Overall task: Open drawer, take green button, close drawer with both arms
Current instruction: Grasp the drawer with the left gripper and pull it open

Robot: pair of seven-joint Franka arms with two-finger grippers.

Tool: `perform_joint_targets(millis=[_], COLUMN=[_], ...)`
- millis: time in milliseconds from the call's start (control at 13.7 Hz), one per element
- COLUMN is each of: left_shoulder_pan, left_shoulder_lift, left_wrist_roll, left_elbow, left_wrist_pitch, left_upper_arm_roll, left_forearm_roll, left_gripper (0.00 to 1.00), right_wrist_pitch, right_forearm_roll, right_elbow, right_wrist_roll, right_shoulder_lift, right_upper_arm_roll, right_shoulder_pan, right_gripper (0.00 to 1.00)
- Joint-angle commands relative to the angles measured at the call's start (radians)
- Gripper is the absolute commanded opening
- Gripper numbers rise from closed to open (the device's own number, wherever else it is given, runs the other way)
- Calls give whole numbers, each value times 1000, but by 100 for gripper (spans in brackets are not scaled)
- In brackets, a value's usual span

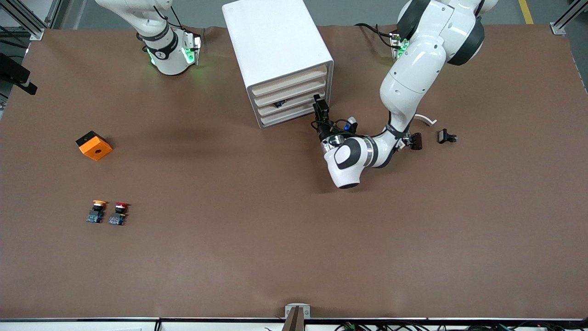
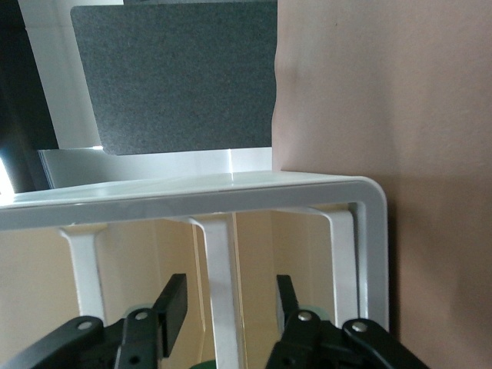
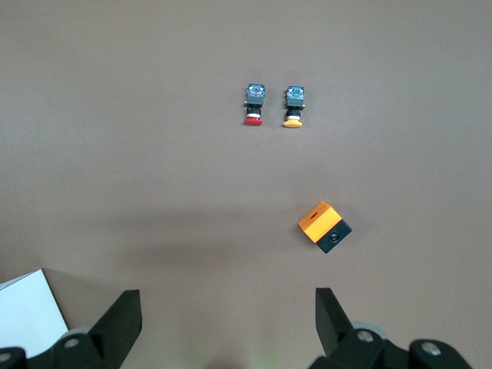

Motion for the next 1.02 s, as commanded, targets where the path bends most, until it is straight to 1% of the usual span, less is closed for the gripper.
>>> perform_joint_targets(millis=[0,146,291,364,437,510,656,801,947], left_shoulder_pan=[1,-19,-21,-21,-21,-21,-5,24,42], left_shoulder_lift=[24,24,26,26,26,26,24,21,20], left_wrist_roll=[3,5,12,35,48,49,54,86,88], left_elbow=[12,9,9,11,9,8,11,16,16], left_wrist_pitch=[5,3,3,3,3,2,0,2,3], left_upper_arm_roll=[-13,-16,-19,-19,-19,-21,-19,-19,-19], left_forearm_roll=[-31,-32,-31,-31,-32,-31,-34,-35,-35], left_gripper=[54,54,46,39,29,20,12,12,12], right_wrist_pitch=[-3,-3,-3,-12,-12,-4,2,14,27], right_forearm_roll=[-7,-8,-2,-5,-5,5,-8,-8,-10], right_elbow=[17,17,17,23,32,34,49,52,55], right_wrist_roll=[-12,-12,-3,1,-9,-11,-12,-14,-12], right_shoulder_lift=[6,10,24,54,61,82,110,139,203], right_upper_arm_roll=[5,5,5,5,5,5,5,5,3], right_shoulder_pan=[-11,-10,-11,-13,-14,-17,-14,-13,-17], right_gripper=[100,100,100,100,100,100,100,100,100])
